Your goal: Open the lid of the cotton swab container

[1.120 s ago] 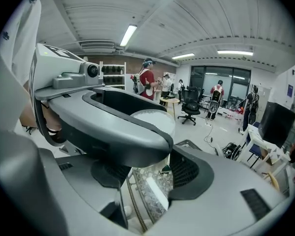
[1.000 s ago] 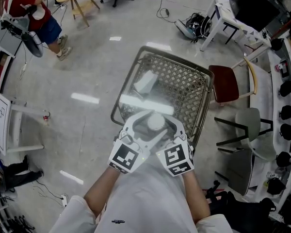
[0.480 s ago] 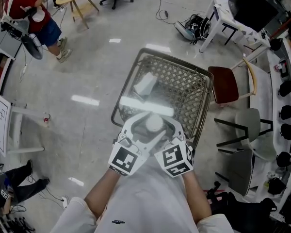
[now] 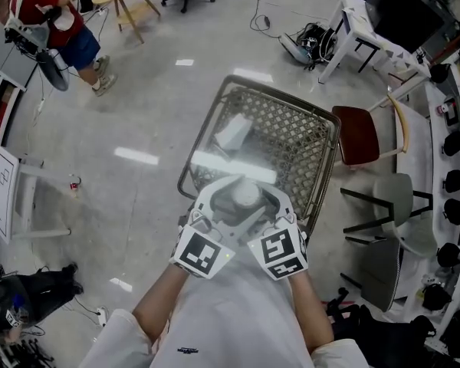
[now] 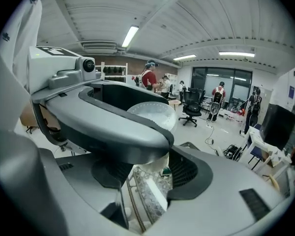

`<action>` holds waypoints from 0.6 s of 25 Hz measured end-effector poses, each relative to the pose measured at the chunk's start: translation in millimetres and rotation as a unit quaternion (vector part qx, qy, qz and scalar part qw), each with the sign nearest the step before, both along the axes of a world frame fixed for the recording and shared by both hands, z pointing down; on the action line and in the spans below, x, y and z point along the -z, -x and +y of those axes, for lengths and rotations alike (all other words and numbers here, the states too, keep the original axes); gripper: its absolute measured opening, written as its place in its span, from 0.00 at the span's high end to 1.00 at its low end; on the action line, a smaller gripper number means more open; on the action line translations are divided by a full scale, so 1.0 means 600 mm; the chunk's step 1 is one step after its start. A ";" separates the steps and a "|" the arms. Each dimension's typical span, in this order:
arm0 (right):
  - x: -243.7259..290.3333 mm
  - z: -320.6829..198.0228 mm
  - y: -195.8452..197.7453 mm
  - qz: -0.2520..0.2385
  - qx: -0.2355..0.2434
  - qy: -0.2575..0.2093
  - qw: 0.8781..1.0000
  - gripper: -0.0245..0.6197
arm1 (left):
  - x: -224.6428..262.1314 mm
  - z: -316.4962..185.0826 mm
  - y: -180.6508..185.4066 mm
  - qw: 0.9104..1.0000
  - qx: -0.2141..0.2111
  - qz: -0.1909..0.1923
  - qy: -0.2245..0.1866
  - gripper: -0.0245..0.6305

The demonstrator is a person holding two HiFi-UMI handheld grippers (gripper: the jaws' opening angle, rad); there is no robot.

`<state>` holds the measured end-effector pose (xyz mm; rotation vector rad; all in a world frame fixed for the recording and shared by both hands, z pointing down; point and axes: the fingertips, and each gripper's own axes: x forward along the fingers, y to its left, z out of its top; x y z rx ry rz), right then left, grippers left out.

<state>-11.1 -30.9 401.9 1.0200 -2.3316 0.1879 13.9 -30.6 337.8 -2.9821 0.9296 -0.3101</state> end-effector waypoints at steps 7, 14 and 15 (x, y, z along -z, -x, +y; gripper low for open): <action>-0.004 -0.013 -0.020 -0.003 -0.025 -0.015 1.000 0.63 | 0.018 -0.001 0.013 0.998 0.008 0.059 0.024 0.56; 0.022 -0.030 -0.053 -0.016 -0.059 -0.045 0.997 0.63 | 0.028 -0.012 0.042 0.995 0.040 0.081 0.048 0.56; 0.027 -0.032 -0.056 -0.018 -0.065 -0.051 0.996 0.63 | 0.029 -0.013 0.046 0.994 0.043 0.084 0.049 0.56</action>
